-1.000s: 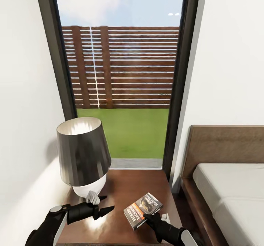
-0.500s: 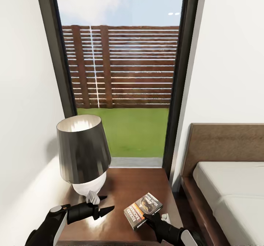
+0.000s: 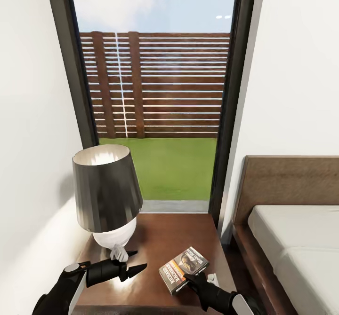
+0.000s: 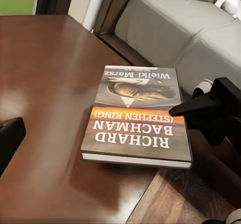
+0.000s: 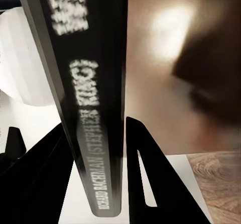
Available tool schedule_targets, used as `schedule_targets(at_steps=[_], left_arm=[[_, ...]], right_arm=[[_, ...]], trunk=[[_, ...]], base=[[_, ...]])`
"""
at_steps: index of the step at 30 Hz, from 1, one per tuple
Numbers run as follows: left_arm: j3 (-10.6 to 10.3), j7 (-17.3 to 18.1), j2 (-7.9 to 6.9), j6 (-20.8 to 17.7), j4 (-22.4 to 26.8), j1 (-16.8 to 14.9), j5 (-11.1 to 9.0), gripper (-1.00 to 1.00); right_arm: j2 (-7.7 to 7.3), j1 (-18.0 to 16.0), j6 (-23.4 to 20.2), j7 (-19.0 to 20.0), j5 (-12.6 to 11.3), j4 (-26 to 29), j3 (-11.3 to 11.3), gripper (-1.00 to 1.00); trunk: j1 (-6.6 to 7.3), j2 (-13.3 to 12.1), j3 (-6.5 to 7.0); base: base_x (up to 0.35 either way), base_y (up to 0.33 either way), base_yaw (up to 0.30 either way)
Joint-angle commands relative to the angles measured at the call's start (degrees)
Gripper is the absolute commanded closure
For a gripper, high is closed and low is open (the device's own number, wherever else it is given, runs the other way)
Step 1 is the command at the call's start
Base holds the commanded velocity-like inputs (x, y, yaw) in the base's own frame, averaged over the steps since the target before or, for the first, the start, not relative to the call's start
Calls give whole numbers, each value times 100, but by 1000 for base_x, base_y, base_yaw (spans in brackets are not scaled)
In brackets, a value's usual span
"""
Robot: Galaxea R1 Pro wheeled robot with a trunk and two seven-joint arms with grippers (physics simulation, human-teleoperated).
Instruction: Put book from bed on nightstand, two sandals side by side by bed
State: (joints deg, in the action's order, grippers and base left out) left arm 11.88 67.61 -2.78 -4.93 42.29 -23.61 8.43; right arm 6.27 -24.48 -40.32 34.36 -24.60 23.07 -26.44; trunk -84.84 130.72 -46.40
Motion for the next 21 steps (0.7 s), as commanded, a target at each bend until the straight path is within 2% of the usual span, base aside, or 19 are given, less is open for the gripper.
schedule_targets(at_steps=[1,21], left_arm=[[25,38,5,-52,8,-4,36,-100],[25,36,5,-52,8,-4,38,-100]], right_arm=[[5,-4,-37,8,1,4,-37,100],[5,-4,-37,7,0,4,-37,100]], trunk=[[1,3,-6],[1,3,-6]], base=[[0,0,0],[0,0,0]])
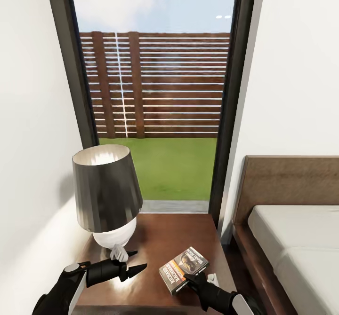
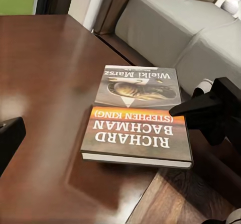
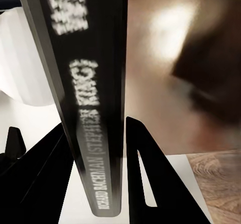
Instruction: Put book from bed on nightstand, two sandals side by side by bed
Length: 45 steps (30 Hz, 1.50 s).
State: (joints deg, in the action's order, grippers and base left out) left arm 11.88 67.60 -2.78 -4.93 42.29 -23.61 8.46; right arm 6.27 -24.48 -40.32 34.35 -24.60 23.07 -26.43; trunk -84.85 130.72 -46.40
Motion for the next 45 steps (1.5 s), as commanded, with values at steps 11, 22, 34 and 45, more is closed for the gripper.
schedule_targets(at_steps=[11,22,34,45], left_arm=[[25,35,5,-52,7,-4,33,-100],[25,34,5,-52,7,-4,33,-100],[25,34,5,-52,7,-4,37,-100],[25,37,5,-52,7,-4,34,-100]], right_arm=[[4,-4,-37,7,2,4,-37,100],[4,-4,-37,8,1,4,-37,100],[4,-4,-37,10,0,4,-37,100],[4,-3,-37,8,0,4,-37,100]], trunk=[[1,3,-6],[1,3,-6],[1,3,-6],[-131,243,-114]], base=[[90,0,0],[92,0,0],[10,0,0],[0,0,0]])
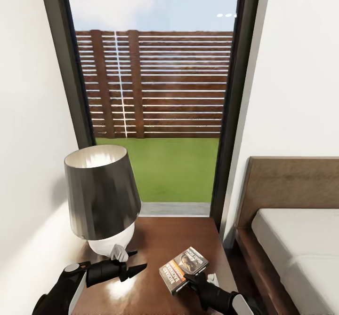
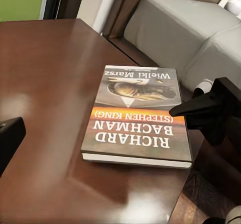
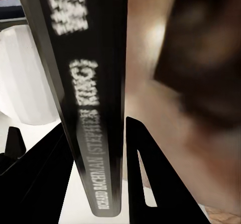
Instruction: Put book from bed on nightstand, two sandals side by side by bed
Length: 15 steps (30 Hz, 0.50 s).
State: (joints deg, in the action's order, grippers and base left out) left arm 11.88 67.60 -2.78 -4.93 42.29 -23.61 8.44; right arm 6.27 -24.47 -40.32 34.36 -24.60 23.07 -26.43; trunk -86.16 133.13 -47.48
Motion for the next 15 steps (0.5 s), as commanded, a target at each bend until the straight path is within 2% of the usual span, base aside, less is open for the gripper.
schedule_targets(at_steps=[1,5,15], left_arm=[[25,36,5,-52,8,-4,35,-100],[25,34,5,-52,8,-4,35,-100],[25,34,5,-52,8,-4,35,-100]], right_arm=[[4,-4,-37,8,0,4,-38,100],[3,-5,-37,9,0,4,-38,100],[6,-5,-37,8,0,4,-38,100]], trunk=[[-21,43,-24],[-109,203,-96],[-131,243,-114]], base=[[0,0,0],[0,0,0],[0,0,0]])
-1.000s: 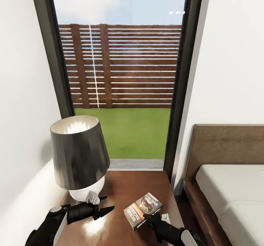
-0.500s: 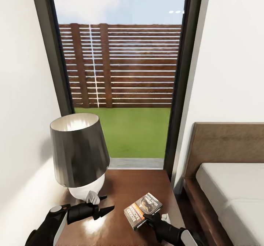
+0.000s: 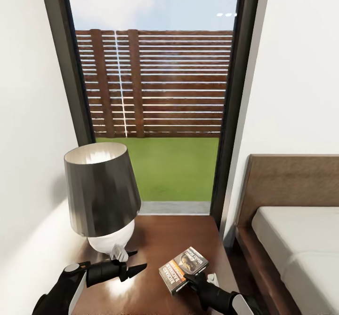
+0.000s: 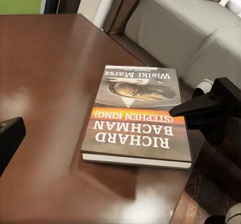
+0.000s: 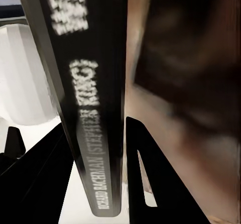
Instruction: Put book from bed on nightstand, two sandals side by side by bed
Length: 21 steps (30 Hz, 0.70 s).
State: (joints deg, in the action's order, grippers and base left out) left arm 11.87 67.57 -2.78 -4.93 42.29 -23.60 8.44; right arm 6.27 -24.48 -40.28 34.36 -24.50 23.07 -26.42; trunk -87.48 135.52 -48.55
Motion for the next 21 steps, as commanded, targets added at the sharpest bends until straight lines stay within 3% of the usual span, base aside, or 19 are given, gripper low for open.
schedule_targets(at_steps=[1,21], left_arm=[[25,37,5,-52,8,-4,35,-100],[25,37,5,-52,8,-4,35,-100]], right_arm=[[4,-4,-42,9,-10,5,-38,100],[3,-4,-42,7,-10,5,-38,100]], trunk=[[-21,44,-24],[-131,245,-114]], base=[[0,0,0],[0,0,0]])
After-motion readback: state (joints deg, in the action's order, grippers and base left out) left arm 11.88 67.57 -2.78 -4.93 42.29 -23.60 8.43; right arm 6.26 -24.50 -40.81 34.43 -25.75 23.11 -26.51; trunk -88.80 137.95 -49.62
